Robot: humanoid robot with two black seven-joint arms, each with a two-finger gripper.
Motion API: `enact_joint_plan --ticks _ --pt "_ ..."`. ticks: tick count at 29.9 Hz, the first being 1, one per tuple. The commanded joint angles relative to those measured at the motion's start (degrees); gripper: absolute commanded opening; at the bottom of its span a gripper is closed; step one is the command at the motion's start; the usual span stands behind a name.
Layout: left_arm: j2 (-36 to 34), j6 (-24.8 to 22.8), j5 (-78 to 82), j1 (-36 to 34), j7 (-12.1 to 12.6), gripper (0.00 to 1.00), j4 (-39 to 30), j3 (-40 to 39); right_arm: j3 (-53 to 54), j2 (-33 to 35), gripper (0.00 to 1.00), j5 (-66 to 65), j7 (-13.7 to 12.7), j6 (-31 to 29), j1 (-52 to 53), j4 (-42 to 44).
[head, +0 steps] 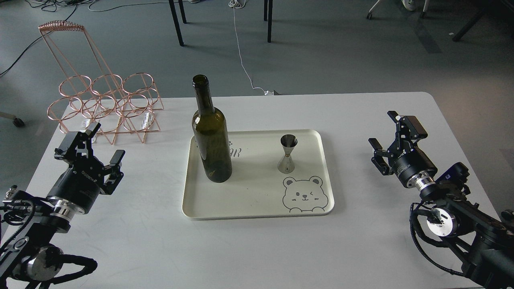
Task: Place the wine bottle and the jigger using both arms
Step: 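Raise the right gripper and move it toward the metal jigger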
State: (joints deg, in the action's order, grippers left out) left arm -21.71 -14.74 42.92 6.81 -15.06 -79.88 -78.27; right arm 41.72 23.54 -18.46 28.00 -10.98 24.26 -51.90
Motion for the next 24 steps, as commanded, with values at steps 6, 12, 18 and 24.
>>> enact_joint_plan --ticks 6,12,18,24 --pt "0.17 0.07 -0.21 -0.04 0.12 0.98 -0.18 0.75 -3.67 1.51 0.99 2.55 0.0 -0.88 3.77 -0.39" --pt "0.17 0.06 -0.56 -0.13 -0.06 0.98 -0.18 0.75 -0.77 4.49 0.99 2.64 0.0 -0.79 3.6 -0.13" --pt "0.17 -0.02 -0.56 -0.3 -0.06 0.98 -0.27 0.75 0.91 8.35 0.99 2.03 0.0 -2.63 4.65 -0.39" --pt "0.17 0.07 -0.56 -0.3 -0.06 0.98 -1.33 0.75 -1.47 14.07 0.99 -12.52 0.0 -11.61 7.2 -9.07"
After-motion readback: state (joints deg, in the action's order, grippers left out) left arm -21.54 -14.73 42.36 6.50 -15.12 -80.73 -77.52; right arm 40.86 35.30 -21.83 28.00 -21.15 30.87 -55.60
